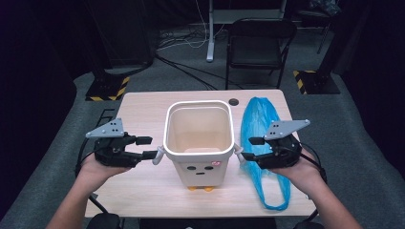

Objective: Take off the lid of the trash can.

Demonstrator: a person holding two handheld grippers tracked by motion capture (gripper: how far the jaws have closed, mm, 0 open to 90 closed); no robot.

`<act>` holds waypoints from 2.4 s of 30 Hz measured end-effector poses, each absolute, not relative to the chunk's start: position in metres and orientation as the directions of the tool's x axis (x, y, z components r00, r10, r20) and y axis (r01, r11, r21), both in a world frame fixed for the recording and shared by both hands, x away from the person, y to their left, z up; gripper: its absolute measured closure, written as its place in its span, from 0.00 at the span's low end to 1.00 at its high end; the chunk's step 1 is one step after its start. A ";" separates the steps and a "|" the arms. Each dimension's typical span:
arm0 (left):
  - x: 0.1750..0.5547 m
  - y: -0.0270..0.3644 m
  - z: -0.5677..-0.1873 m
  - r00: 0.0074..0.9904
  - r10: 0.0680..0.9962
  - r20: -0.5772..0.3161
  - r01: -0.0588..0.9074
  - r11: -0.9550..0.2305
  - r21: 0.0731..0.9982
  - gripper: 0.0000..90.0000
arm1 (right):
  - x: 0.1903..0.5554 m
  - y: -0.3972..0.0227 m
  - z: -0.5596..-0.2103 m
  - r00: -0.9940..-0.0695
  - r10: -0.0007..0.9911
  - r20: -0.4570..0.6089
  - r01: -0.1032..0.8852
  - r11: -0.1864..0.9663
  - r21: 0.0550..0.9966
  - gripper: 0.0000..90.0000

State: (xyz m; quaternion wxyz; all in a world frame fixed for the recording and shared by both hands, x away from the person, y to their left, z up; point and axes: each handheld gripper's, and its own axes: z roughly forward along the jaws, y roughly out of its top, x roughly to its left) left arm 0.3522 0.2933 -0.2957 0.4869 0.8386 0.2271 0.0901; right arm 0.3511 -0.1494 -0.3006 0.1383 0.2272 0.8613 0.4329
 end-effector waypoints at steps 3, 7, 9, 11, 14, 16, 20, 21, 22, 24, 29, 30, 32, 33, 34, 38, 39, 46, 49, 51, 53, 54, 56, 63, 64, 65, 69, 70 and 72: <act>0.355 0.291 -0.289 0.888 0.452 -0.084 0.296 -0.422 0.857 0.52 | 0.356 -0.150 -0.296 -0.856 0.516 -0.030 0.281 0.513 0.811 0.50; 0.356 0.289 -0.284 0.894 0.442 -0.079 0.290 -0.433 0.853 0.55 | 0.360 -0.150 -0.290 -0.852 0.522 -0.035 0.278 0.509 0.814 0.52; 0.356 0.287 -0.281 0.898 0.432 -0.079 0.283 -0.433 0.856 0.57 | 0.361 -0.151 -0.289 -0.851 0.524 -0.038 0.275 0.506 0.818 0.53; 0.356 0.284 -0.276 0.902 0.426 -0.067 0.270 -0.438 0.857 0.57 | 0.363 -0.151 -0.284 -0.848 0.529 -0.041 0.270 0.496 0.825 0.55; 0.354 0.277 -0.265 0.912 0.409 -0.037 0.238 -0.454 0.859 0.56 | 0.369 -0.150 -0.273 -0.851 0.523 -0.047 0.257 0.492 0.832 0.57; 0.354 0.276 -0.262 0.915 0.403 -0.029 0.229 -0.459 0.858 0.55 | 0.372 -0.149 -0.268 -0.850 0.524 -0.053 0.250 0.490 0.835 0.57; 0.352 0.271 -0.251 0.928 0.372 -0.023 0.209 -0.469 0.858 0.55 | 0.378 -0.148 -0.258 -0.854 0.517 -0.054 0.241 0.486 0.840 0.59; 0.352 0.270 -0.248 0.931 0.363 -0.020 0.205 -0.478 0.854 0.55 | 0.380 -0.147 -0.254 -0.854 0.517 -0.054 0.242 0.488 0.839 0.60; 0.353 0.269 -0.245 0.935 0.354 -0.019 0.202 -0.488 0.849 0.56 | 0.382 -0.146 -0.251 -0.858 0.509 -0.062 0.234 0.496 0.836 0.60; 0.353 0.264 -0.239 0.945 0.325 -0.024 0.197 -0.510 0.837 0.56 | 0.389 -0.142 -0.240 -0.865 0.495 -0.086 0.211 0.513 0.832 0.60; 0.354 0.255 -0.233 0.958 0.288 -0.013 0.175 -0.546 0.820 0.55 | 0.402 -0.133 -0.227 -0.878 0.462 -0.121 0.182 0.558 0.810 0.58; 0.354 0.253 -0.232 0.961 0.277 -0.007 0.165 -0.554 0.816 0.55 | 0.402 -0.133 -0.227 -0.878 0.462 -0.121 0.182 0.558 0.810 0.58; 0.354 0.248 -0.231 0.965 0.262 -0.004 0.157 -0.564 0.811 0.55 | 0.406 -0.127 -0.224 -0.885 0.441 -0.150 0.163 0.596 0.787 0.57; 0.355 0.244 -0.230 0.968 0.251 -0.002 0.150 -0.573 0.806 0.54 | 0.410 -0.122 -0.222 -0.889 0.429 -0.161 0.158 0.617 0.771 0.57; 0.355 0.244 -0.230 0.968 0.251 -0.002 0.150 -0.573 0.806 0.54 | 0.410 -0.122 -0.222 -0.889 0.429 -0.161 0.158 0.617 0.771 0.57; 0.356 0.236 -0.228 0.974 0.225 -0.003 0.140 -0.595 0.792 0.53 | 0.417 -0.112 -0.219 -0.904 0.395 -0.163 0.143 0.639 0.756 0.58; 0.355 0.234 -0.228 0.976 0.220 -0.005 0.138 -0.597 0.790 0.53 | 0.419 -0.110 -0.218 -0.906 0.390 -0.165 0.140 0.644 0.752 0.59; 0.355 0.222 -0.228 0.985 0.173 -0.022 0.127 -0.627 0.768 0.58 | 0.436 -0.093 -0.215 -0.919 0.361 -0.160 0.134 0.667 0.733 0.60; 0.357 0.219 -0.230 0.986 0.166 -0.027 0.127 -0.630 0.766 0.59 | 0.444 -0.086 -0.217 -0.916 0.367 -0.158 0.145 0.674 0.724 0.60; 0.358 0.216 -0.231 0.987 0.157 -0.033 0.126 -0.631 0.766 0.59 | 0.449 -0.083 -0.219 -0.916 0.371 -0.153 0.154 0.677 0.720 0.61; 0.359 0.214 -0.233 0.988 0.150 -0.037 0.125 -0.635 0.762 0.60 | 0.453 -0.081 -0.221 -0.915 0.375 -0.148 0.162 0.677 0.718 0.61; 0.359 0.212 -0.234 0.989 0.143 -0.040 0.123 -0.637 0.761 0.61 | 0.455 -0.080 -0.223 -0.915 0.377 -0.142 0.166 0.675 0.718 0.62; 0.359 0.209 -0.235 0.989 0.138 -0.054 0.131 -0.639 0.758 0.63 | 0.460 -0.079 -0.225 -0.915 0.382 -0.132 0.177 0.672 0.720 0.62; 0.362 0.199 -0.241 0.991 0.109 -0.075 0.128 -0.645 0.753 0.68 | 0.476 -0.074 -0.234 -0.920 0.378 -0.100 0.199 0.673 0.712 0.63; 0.362 0.198 -0.241 0.991 0.107 -0.078 0.129 -0.647 0.752 0.68 | 0.476 -0.074 -0.234 -0.920 0.378 -0.100 0.199 0.673 0.712 0.63; 0.363 0.196 -0.243 0.992 0.101 -0.079 0.126 -0.650 0.749 0.69 | 0.479 -0.073 -0.235 -0.919 0.385 -0.088 0.210 0.667 0.715 0.64; 0.363 0.193 -0.246 0.993 0.091 -0.081 0.121 -0.661 0.741 0.73 | 0.485 -0.070 -0.239 -0.921 0.384 -0.070 0.224 0.667 0.711 0.67; 0.364 0.193 -0.246 0.993 0.087 -0.081 0.119 -0.668 0.735 0.73 | 0.485 -0.070 -0.239 -0.921 0.384 -0.070 0.224 0.667 0.711 0.67; 0.364 0.191 -0.247 0.993 0.082 -0.091 0.122 -0.671 0.732 0.79 | 0.488 -0.067 -0.242 -0.926 0.373 -0.055 0.230 0.674 0.702 0.70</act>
